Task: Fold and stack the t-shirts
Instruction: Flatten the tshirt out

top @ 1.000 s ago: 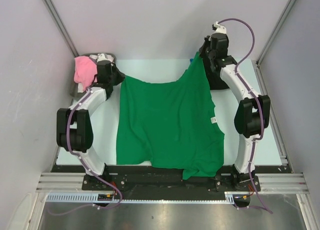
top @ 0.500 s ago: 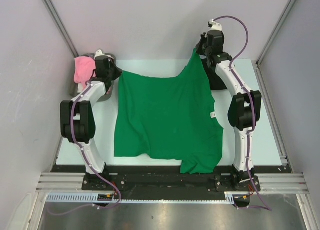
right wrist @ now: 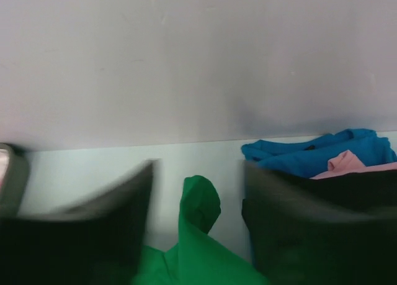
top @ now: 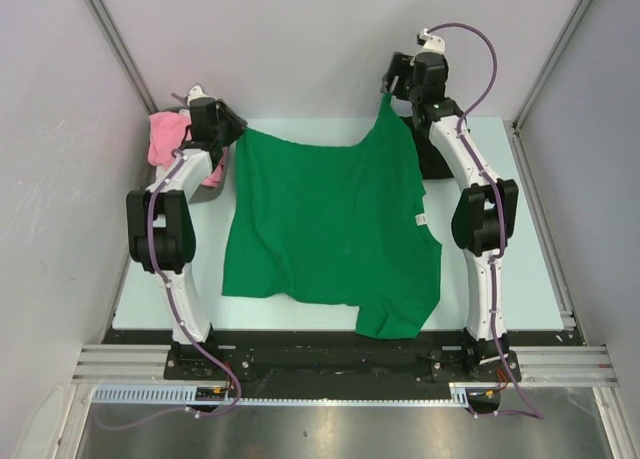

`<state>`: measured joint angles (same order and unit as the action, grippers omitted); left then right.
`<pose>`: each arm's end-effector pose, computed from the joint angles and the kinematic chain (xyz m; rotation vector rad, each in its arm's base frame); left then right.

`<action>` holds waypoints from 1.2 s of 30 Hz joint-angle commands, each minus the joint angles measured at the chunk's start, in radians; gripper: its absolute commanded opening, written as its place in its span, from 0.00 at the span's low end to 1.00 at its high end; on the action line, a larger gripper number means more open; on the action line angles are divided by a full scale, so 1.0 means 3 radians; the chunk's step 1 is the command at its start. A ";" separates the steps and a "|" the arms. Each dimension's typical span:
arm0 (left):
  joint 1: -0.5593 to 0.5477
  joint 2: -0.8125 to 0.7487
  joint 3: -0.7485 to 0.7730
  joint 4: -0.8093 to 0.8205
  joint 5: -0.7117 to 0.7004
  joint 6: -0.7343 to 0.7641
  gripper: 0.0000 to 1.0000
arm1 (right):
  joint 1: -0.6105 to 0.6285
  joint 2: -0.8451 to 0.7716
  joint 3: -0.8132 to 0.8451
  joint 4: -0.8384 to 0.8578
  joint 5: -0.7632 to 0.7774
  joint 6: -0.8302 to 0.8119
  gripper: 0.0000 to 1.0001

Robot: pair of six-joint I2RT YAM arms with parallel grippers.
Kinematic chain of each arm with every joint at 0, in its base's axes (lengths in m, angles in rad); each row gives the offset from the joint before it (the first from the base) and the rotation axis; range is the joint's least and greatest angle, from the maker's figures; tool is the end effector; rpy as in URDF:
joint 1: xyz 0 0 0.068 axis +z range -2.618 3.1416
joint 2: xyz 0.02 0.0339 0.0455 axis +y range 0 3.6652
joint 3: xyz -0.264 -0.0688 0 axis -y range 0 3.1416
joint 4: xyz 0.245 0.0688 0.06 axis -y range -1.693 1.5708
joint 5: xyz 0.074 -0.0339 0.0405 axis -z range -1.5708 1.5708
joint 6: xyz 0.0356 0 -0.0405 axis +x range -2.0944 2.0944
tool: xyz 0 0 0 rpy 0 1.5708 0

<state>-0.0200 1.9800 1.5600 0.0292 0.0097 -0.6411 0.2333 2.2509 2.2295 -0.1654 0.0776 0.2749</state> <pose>0.4744 -0.0098 0.2688 -0.6013 1.8949 -0.4411 0.5259 0.1221 0.3532 0.0935 1.7643 0.3015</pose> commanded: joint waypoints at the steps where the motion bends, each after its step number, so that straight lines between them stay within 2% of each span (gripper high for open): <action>1: 0.0026 0.0169 0.0220 -0.0076 0.0019 -0.0092 0.69 | 0.0005 0.0248 0.0197 -0.0052 0.0257 -0.0072 0.99; 3: 0.0026 0.0170 0.0154 -0.0164 -0.0022 -0.0113 0.84 | 0.0005 0.0284 0.0202 -0.0118 0.0390 -0.0093 1.00; 5: 0.0026 0.0058 -0.0034 -0.0123 -0.0022 -0.0113 0.87 | 0.0000 0.0213 0.0081 -0.0119 0.0431 -0.0103 1.00; 10: 0.0021 -0.0498 -0.0449 -0.0113 -0.0201 -0.0169 0.88 | 0.0010 -0.0410 -0.0630 0.0219 0.0564 -0.0098 1.00; 16: -0.0107 -0.1281 -0.0976 -0.0490 -0.0237 -0.0246 0.88 | 0.0224 -0.1463 -0.1474 0.0076 0.0830 -0.0062 1.00; 17: -0.0127 -0.1384 -0.1093 -0.0572 -0.0227 -0.0241 0.88 | 0.0265 -0.1727 -0.1596 -0.0015 0.0871 -0.0072 1.00; 22: -0.0286 -0.2099 -0.1502 -0.1247 -0.0176 -0.0154 0.89 | 0.0541 -0.2348 -0.2179 -0.0623 0.1081 -0.0083 1.00; 26: -0.0383 -0.2626 -0.2115 -0.1493 -0.0206 -0.0118 0.89 | 0.0572 -0.2762 -0.2696 -0.1227 0.0489 0.0239 1.00; 27: -0.0409 -0.2809 -0.2228 -0.1569 -0.0247 -0.0128 0.98 | 0.0638 -0.2824 -0.2768 -0.1329 0.0447 0.0275 1.00; 28: -0.0424 -0.2887 -0.2320 -0.1631 -0.0288 -0.0169 0.98 | 0.0689 -0.2915 -0.2890 -0.1508 0.0584 0.0331 1.00; 32: -0.0613 -0.3123 -0.2785 -0.1871 -0.0599 -0.0368 0.96 | 0.1175 -0.3248 -0.3182 -0.1611 0.0952 0.0464 1.00; 36: -0.0690 -0.3225 -0.2991 -0.2157 -0.0835 -0.0700 0.91 | 0.1574 -0.3473 -0.3361 -0.1571 0.1096 0.0628 1.00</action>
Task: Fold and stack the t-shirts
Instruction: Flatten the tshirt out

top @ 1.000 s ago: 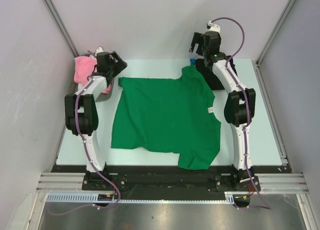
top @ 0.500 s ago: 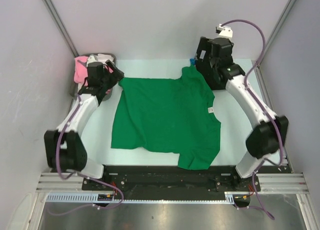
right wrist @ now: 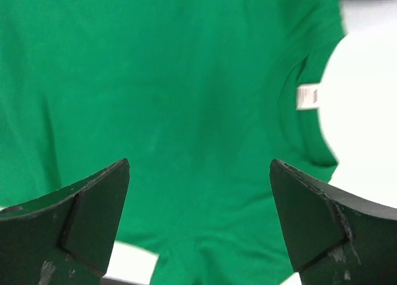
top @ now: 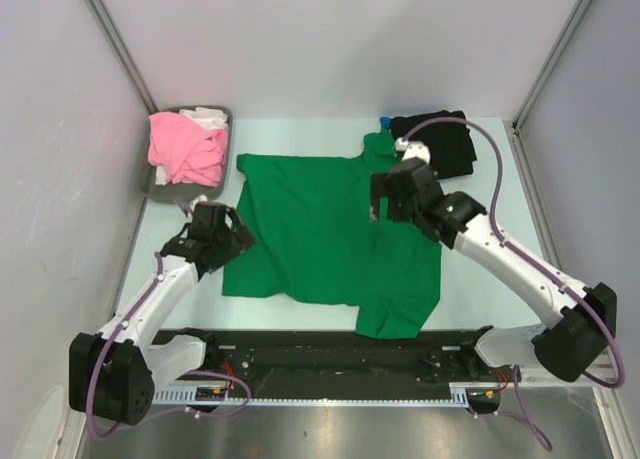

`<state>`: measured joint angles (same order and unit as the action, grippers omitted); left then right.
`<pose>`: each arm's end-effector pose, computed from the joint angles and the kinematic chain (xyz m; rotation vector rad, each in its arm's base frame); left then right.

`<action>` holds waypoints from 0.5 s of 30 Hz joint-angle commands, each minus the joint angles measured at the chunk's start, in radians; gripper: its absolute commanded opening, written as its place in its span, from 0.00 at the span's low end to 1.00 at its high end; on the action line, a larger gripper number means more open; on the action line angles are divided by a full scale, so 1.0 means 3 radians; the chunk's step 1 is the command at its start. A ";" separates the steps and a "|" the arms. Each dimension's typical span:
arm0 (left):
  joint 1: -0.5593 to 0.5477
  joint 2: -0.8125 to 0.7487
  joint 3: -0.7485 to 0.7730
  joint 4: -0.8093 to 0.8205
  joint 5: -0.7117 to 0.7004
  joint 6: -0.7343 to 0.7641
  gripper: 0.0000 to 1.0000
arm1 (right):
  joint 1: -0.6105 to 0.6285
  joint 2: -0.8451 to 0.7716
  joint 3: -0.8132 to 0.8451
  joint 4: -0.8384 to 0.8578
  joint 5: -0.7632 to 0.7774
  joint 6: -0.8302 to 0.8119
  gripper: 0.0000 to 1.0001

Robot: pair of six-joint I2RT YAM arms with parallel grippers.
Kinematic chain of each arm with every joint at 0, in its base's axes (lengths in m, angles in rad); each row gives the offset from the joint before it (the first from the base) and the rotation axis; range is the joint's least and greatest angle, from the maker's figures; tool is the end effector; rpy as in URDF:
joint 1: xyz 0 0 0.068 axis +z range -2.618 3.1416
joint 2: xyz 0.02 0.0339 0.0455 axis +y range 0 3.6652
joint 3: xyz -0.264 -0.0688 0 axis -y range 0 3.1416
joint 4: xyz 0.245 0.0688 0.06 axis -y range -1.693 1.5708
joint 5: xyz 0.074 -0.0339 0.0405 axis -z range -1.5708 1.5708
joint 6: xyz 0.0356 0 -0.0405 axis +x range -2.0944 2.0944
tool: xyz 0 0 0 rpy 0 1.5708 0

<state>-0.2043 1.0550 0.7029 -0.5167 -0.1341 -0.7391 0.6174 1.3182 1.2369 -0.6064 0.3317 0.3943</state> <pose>0.2076 -0.0382 0.2315 -0.7042 2.3427 -0.2606 0.2401 0.1563 0.3407 -0.0724 2.2194 0.1829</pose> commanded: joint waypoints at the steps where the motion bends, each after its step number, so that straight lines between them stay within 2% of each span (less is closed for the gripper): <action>1: -0.0086 -0.0157 -0.0205 -0.0353 -0.0361 -0.0415 0.91 | 0.0405 -0.0390 -0.0078 -0.0096 0.0290 0.0250 1.00; 5: -0.0152 -0.0055 -0.0308 -0.0267 -0.0392 -0.0502 0.90 | 0.0534 -0.0441 -0.0181 -0.0065 0.0321 0.0307 1.00; 15: -0.0367 0.1013 0.0055 -0.0655 -0.0775 -0.0609 0.84 | 0.0565 -0.0676 -0.0472 -0.0024 0.0321 0.0332 1.00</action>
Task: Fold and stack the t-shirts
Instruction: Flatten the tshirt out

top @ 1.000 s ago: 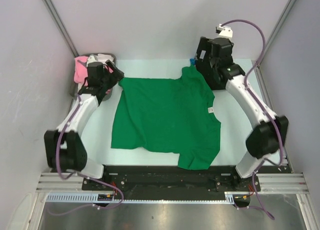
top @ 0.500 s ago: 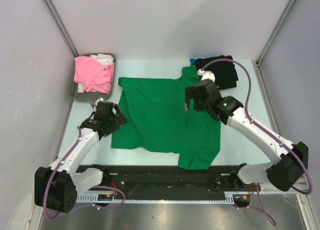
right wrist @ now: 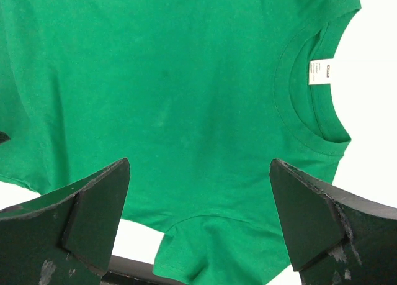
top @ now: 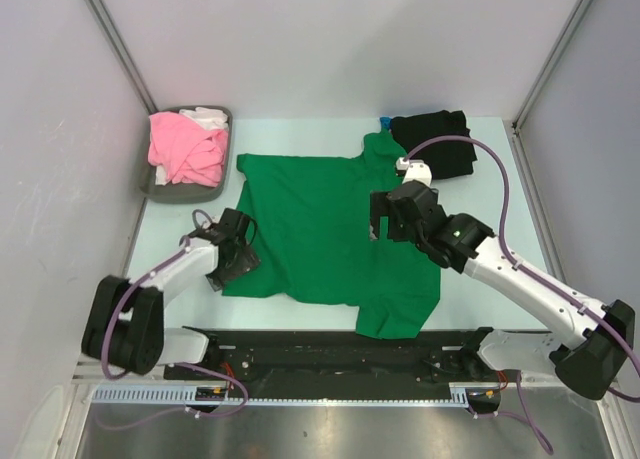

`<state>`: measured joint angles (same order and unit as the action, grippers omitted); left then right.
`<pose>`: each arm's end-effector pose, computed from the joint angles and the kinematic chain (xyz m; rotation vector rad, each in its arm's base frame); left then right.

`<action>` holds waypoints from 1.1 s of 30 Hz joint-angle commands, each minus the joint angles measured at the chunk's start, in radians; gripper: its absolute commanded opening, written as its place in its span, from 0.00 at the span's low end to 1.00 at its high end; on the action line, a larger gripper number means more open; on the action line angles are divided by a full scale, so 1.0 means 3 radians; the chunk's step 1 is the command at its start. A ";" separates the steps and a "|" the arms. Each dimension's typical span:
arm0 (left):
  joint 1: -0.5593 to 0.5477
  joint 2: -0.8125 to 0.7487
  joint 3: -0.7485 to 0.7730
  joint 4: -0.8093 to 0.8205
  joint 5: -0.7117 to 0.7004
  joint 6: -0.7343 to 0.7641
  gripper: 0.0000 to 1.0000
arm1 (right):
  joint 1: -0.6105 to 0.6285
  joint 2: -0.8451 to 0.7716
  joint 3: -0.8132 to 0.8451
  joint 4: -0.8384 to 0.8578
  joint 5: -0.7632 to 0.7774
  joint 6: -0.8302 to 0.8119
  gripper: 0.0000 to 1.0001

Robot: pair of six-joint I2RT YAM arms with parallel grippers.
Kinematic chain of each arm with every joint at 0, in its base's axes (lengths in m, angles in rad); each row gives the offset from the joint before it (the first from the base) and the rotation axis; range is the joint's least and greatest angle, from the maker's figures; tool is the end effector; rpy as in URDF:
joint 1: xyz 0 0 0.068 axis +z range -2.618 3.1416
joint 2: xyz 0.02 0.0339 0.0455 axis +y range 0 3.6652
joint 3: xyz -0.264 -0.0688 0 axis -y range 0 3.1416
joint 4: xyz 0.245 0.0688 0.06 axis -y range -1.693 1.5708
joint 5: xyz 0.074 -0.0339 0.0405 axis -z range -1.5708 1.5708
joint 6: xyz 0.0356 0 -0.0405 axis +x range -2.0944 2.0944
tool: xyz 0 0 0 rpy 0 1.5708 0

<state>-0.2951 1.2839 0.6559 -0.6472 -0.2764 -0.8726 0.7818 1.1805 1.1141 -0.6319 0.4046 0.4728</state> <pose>0.2041 -0.0519 0.1678 -0.8356 2.6135 0.0932 0.1871 0.1660 0.3326 -0.1309 2.2094 0.2370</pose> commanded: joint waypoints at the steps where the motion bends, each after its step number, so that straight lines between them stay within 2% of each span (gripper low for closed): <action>1: -0.0070 0.0317 0.0252 -0.0256 -0.0346 -0.0174 0.84 | 0.0012 -0.0243 -0.0093 0.0066 0.0078 0.0070 1.00; 7: -0.0075 0.0864 0.0375 -0.0639 -0.0556 -0.0312 0.85 | 0.0012 -0.0422 -0.0129 0.0041 0.0042 0.0019 1.00; 13: -0.0080 0.1620 0.0631 -0.1401 -0.0715 -0.0660 0.84 | -0.0034 -0.0555 -0.0129 0.0071 0.0002 -0.0027 1.00; 14: -0.0095 0.1733 0.0661 -0.1478 -0.0730 -0.0645 0.74 | -0.0044 -0.0580 -0.0134 0.0076 -0.0014 -0.0032 1.00; 15: -0.0105 0.1774 0.0677 -0.1554 -0.0751 -0.0696 0.74 | -0.0044 -0.0586 -0.0129 0.0046 -0.0009 -0.0027 1.00; 18: -0.0106 0.1759 0.0601 -0.1581 -0.0679 -0.0773 0.73 | -0.0090 -0.0627 -0.0129 0.0010 -0.0019 -0.0037 1.00; 24: -0.0019 0.1509 0.0503 -0.1790 -0.0853 -0.0993 0.78 | -0.0172 -0.0749 -0.0175 -0.0016 -0.0060 -0.0058 1.00; 33: 0.0513 0.1274 0.0299 -0.1616 -0.0613 -0.0875 0.80 | -0.0264 -0.0867 -0.0226 -0.0021 -0.0157 -0.0078 1.00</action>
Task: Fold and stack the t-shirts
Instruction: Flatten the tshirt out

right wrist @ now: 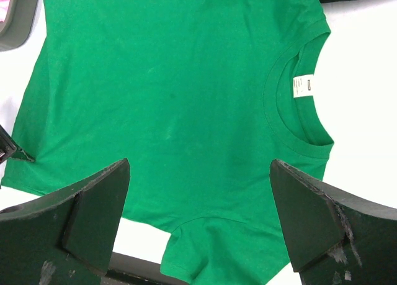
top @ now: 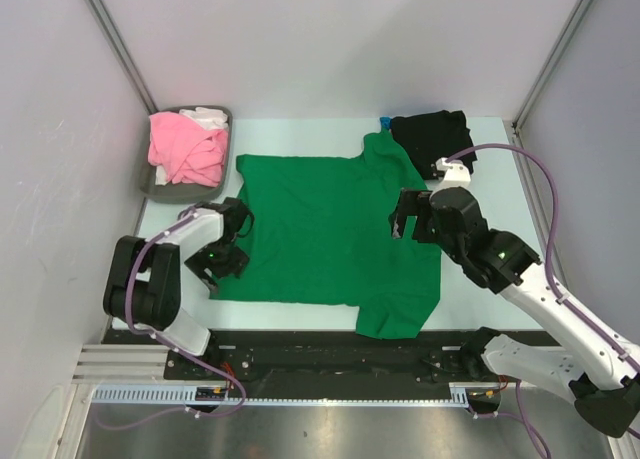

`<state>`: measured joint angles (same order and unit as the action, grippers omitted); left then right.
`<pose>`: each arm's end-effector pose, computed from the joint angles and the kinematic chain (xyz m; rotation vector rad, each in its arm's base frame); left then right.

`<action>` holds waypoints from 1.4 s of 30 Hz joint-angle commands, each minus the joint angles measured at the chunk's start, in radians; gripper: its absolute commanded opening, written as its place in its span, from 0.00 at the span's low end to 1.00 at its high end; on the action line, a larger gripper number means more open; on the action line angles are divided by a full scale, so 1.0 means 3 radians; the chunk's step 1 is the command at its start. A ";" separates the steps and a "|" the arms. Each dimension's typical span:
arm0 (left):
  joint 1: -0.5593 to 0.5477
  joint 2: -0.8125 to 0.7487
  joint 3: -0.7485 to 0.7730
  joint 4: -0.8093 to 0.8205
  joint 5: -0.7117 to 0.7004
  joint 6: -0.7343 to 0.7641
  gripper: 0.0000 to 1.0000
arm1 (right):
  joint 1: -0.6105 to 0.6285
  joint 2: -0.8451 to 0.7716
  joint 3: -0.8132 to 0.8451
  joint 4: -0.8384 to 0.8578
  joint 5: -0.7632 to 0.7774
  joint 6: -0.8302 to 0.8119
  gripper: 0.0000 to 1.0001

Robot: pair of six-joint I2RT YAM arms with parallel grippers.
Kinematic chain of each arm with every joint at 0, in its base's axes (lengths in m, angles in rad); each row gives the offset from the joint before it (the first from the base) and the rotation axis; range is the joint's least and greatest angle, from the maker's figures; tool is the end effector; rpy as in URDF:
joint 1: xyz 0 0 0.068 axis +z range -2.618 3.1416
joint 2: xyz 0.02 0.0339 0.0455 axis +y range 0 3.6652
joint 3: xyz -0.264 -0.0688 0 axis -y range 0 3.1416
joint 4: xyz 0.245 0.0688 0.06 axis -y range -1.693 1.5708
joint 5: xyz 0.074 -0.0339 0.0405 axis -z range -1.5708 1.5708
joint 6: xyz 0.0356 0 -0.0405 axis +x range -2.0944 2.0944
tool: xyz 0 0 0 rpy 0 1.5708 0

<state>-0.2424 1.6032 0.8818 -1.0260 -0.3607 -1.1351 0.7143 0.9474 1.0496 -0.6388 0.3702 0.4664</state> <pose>0.2295 -0.0438 0.1550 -1.2474 2.7184 0.5892 0.1562 0.1184 0.3577 -0.0372 2.0843 0.3338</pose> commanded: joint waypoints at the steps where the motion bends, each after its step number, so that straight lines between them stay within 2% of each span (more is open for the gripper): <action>1: 0.0409 0.0199 -0.0459 -0.0344 -0.0306 0.0030 0.80 | -0.0054 -0.0105 -0.0012 0.0002 -0.0048 -0.0066 1.00; 6: 0.0496 0.0021 -0.0515 -0.0440 -0.0194 -0.0061 0.77 | -0.0121 -0.0090 -0.0022 0.0002 -0.0099 -0.0097 1.00; 12: 0.0440 -0.0782 -0.0409 -0.0833 -0.0148 -0.0189 0.74 | -0.0315 0.0043 -0.0022 0.0094 -0.0165 -0.0138 1.00; 16: 0.0363 -0.1380 -0.0199 -0.1008 -0.0148 -0.0174 0.67 | -0.0586 0.0303 -0.0022 0.0191 -0.0262 -0.0123 1.00; 20: 0.0343 -0.1509 0.0123 -0.1008 -0.0153 -0.0026 0.67 | -0.0897 0.0625 -0.0017 0.0446 -0.0594 -0.0026 1.00; 23: 0.0343 -0.1346 0.0430 -0.1049 -0.0331 0.0076 0.69 | -0.0908 0.0799 0.0004 0.0569 -0.0666 -0.0026 1.00; 26: 0.0327 -0.1182 0.0701 -0.0850 -0.0423 0.0311 0.75 | -0.0893 0.0886 0.0014 0.0605 -0.0778 -0.0020 1.00; 27: 0.0327 -0.1126 0.0737 -0.0571 -0.0393 0.0545 0.77 | -0.0842 0.0912 0.0014 0.0621 -0.0794 -0.0005 1.00; 31: 0.0327 -0.1039 0.0691 -0.0043 -0.0281 0.0833 0.96 | -0.0724 0.1147 0.0019 0.0794 -0.0906 -0.0082 1.00; 35: 0.0327 -0.1105 0.0548 0.0520 -0.0041 0.1073 1.00 | -0.0775 0.1494 0.0014 0.0907 -0.0912 -0.0036 1.00; 37: 0.0322 -0.1146 0.0477 0.0760 0.0113 0.1181 1.00 | -0.0857 0.1617 0.0014 0.1009 -0.1074 -0.0031 1.00; 42: 0.0322 -0.1212 0.0369 0.1057 0.0358 0.1298 1.00 | -0.0995 0.2046 0.0014 0.1734 -0.1596 0.0005 1.00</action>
<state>-0.1406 1.2819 1.0058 -0.8379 -0.3252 -0.8139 0.4393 1.4933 1.0416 -0.3271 0.0174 0.4526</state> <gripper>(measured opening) 0.996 0.994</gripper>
